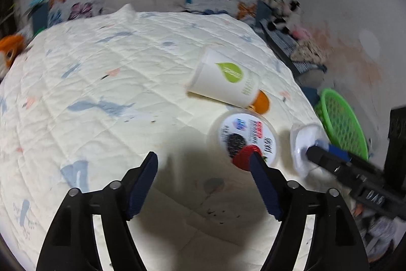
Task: Collect trash
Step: 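Grasp the berry-print yogurt tub with the left tool while the right tool grasps a clear cup, then carry the yogurt tub and clear cup to the green basket and release both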
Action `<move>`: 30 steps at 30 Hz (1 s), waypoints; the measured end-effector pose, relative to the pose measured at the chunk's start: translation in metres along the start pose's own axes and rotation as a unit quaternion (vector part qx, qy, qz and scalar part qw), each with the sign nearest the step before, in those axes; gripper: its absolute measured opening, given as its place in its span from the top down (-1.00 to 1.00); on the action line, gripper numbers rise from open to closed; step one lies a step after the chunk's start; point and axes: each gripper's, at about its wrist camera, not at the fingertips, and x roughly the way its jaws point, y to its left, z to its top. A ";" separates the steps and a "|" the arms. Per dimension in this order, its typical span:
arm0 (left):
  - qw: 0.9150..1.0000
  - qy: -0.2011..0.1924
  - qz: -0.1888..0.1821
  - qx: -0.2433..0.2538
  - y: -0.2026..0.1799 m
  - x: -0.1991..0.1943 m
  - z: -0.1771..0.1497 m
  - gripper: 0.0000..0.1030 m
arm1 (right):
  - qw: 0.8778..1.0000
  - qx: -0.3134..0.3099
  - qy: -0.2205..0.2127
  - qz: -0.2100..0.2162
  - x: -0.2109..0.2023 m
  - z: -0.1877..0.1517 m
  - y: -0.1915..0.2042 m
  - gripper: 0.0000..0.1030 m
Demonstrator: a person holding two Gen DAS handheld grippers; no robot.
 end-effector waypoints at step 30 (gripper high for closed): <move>0.983 0.042 -0.004 0.178 -0.057 0.064 0.012 -0.77 | 0.998 0.034 -0.017 -0.049 -0.041 -0.010 -0.050 -0.10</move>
